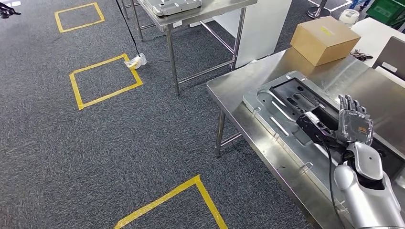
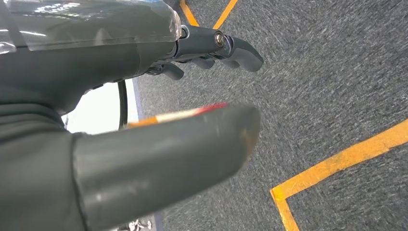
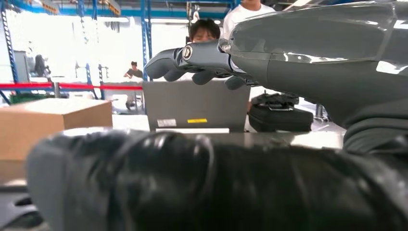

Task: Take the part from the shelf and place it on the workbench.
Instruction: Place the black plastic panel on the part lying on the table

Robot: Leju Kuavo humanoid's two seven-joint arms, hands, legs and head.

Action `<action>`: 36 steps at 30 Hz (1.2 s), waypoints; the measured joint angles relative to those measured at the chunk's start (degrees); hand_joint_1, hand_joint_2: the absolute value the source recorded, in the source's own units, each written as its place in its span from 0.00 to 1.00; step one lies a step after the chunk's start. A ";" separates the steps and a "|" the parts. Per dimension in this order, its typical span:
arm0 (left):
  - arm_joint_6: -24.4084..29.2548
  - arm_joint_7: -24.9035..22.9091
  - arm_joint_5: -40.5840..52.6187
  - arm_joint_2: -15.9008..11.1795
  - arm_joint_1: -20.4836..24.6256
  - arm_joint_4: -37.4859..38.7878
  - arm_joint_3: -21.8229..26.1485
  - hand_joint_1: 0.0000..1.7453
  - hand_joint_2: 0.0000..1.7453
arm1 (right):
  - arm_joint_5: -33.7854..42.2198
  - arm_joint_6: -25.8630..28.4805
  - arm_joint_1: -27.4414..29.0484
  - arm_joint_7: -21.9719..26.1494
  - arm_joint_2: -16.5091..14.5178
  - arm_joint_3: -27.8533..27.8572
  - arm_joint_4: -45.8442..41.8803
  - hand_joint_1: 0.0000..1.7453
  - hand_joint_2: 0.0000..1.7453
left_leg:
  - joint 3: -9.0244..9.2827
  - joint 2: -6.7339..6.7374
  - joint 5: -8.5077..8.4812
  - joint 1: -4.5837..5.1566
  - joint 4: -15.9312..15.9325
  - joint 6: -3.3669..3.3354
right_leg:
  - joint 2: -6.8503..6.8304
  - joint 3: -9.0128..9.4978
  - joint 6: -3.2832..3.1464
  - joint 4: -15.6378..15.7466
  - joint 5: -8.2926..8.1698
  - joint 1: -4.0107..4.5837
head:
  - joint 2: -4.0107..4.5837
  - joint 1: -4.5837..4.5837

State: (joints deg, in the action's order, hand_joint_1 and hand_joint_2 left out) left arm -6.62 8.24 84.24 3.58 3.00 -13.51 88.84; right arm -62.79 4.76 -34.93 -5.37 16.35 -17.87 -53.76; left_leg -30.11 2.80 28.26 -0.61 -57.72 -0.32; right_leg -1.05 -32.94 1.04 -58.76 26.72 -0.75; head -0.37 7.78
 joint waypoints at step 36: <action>-1.64 0.44 -4.31 -2.89 -1.12 0.00 -0.02 0.00 0.00 | -1.26 0.28 -2.58 6.69 -7.18 -26.24 -32.47 0.00 0.00 | -1.18 -5.59 -0.34 -0.84 -0.26 0.18 | 4.03 -1.89 0.10 -1.14 -0.78 -0.39 | -0.01 -0.06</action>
State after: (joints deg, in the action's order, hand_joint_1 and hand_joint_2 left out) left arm -8.26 8.68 79.92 0.70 1.88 -13.51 88.82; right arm -64.06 5.04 -37.52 1.32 9.17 -44.11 -86.24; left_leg -31.29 -2.79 27.92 -1.45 -57.99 -0.14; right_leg 2.98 -34.83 1.13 -59.90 25.94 -1.13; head -0.38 7.72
